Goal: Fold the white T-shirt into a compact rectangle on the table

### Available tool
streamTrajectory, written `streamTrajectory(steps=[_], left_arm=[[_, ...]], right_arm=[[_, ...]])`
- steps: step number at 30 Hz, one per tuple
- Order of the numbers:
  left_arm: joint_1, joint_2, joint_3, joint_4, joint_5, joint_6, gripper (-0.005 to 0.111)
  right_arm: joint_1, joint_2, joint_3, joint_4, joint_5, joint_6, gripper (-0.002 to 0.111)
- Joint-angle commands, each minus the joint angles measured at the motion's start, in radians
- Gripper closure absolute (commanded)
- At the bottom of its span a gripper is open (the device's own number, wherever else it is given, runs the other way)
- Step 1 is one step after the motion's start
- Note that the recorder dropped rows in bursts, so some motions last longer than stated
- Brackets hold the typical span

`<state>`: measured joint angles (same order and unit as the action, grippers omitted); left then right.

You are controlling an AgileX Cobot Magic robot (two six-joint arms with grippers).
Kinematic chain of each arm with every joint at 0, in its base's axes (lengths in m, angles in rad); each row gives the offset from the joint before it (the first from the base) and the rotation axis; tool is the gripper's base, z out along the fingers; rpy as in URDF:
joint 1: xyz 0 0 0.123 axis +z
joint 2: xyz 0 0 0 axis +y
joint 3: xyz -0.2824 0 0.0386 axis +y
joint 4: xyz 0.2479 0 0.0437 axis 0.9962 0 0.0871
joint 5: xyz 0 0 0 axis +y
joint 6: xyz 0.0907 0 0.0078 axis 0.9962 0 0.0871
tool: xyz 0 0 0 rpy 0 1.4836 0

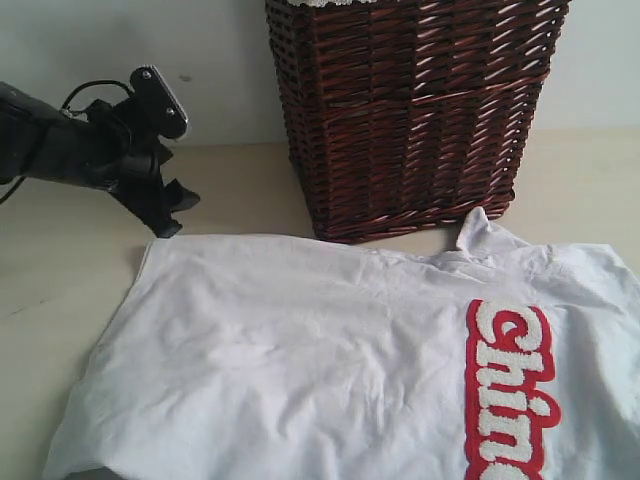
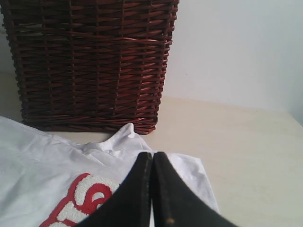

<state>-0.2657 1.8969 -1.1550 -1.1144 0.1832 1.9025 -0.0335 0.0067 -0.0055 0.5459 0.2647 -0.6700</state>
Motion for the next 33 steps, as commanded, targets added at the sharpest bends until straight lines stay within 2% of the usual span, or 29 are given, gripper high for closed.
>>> streamTrajectory(steps=[1, 4, 5, 10, 20, 27, 31, 33], left_arm=[[0.011, -0.081, 0.058, -0.054, 0.126, -0.114, 0.049], [0.029, -0.126, 0.143, 0.051, 0.485, -0.123, 0.074], [0.029, -0.113, 0.169, 0.062, 0.527, -0.123, 0.080], [0.033, -0.082, 0.199, 0.030, 0.527, -0.184, 0.105], [0.035, -0.093, 0.199, 0.005, 0.510, -0.222, 0.107], [0.035, -0.093, 0.199, -0.012, 0.510, -0.325, 0.107], [0.035, -0.093, 0.199, 0.070, 0.531, -0.458, 0.107], [0.035, -0.093, 0.199, 0.081, 0.535, -0.479, 0.107]], right_arm=[[-0.001, -0.007, 0.005, -0.006, -0.005, -0.008, 0.108], [-0.001, -0.007, 0.005, -0.002, -0.005, -0.008, 0.108], [-0.001, -0.007, 0.005, -0.002, -0.005, -0.008, 0.108], [-0.001, -0.007, 0.005, -0.002, -0.005, -0.008, 0.108], [-0.001, -0.007, 0.005, -0.002, -0.005, -0.008, 0.108], [-0.001, -0.007, 0.005, -0.002, -0.005, -0.008, 0.108], [-0.001, -0.007, 0.005, 0.004, -0.005, -0.005, 0.108], [-0.001, -0.007, 0.005, 0.008, -0.005, 0.066, 0.108]])
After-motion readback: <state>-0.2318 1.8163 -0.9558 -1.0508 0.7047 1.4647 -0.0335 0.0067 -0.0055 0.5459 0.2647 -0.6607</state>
